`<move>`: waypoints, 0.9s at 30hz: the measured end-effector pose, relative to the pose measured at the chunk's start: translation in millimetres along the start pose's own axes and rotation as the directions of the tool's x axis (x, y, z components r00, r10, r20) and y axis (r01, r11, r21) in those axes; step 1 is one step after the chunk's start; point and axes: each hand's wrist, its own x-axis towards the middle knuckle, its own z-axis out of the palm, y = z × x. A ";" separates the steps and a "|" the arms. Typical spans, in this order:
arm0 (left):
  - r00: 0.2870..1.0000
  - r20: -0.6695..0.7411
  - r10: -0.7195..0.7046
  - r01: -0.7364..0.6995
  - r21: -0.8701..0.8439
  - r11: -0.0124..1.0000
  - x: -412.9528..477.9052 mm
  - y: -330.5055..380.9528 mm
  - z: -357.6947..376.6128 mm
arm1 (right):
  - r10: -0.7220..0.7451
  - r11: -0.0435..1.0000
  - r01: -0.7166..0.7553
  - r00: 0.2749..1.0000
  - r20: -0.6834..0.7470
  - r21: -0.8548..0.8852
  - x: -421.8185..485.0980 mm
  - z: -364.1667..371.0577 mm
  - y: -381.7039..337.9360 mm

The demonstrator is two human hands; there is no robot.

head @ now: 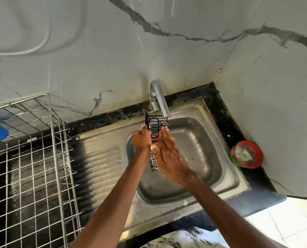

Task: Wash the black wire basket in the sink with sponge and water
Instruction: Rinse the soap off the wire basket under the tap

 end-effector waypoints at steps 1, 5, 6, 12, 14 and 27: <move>1.000 0.005 0.008 -0.008 0.017 1.000 -1.9 1.6 0.3 | -0.004 0.999 0.005 1.000 0.017 -0.039 11.8 -5.8 2.8; 0.999 0.044 -0.010 0.012 -0.047 0.999 -5.4 2.3 1.3 | -0.113 0.982 0.134 0.982 0.152 -0.134 68.4 -18.6 47.0; 0.998 0.060 -0.028 0.033 -0.084 0.996 -6.0 3.1 1.7 | -0.122 0.986 0.136 0.983 0.139 -0.094 81.5 -16.8 63.7; 0.998 0.049 -0.035 0.038 -0.067 0.997 3.4 4.8 2.6 | -0.014 1.000 0.014 1.000 -0.003 0.017 37.0 -18.5 19.7; 0.998 0.054 -0.043 0.044 -0.029 0.999 9.6 4.7 5.9 | -0.036 0.999 0.035 0.998 -0.045 -0.006 12.3 -9.6 11.9; 0.993 0.115 -0.033 0.040 -0.055 0.998 29.2 17.0 19.9 | -0.182 0.947 0.155 0.980 -0.075 -0.281 23.2 -8.3 35.8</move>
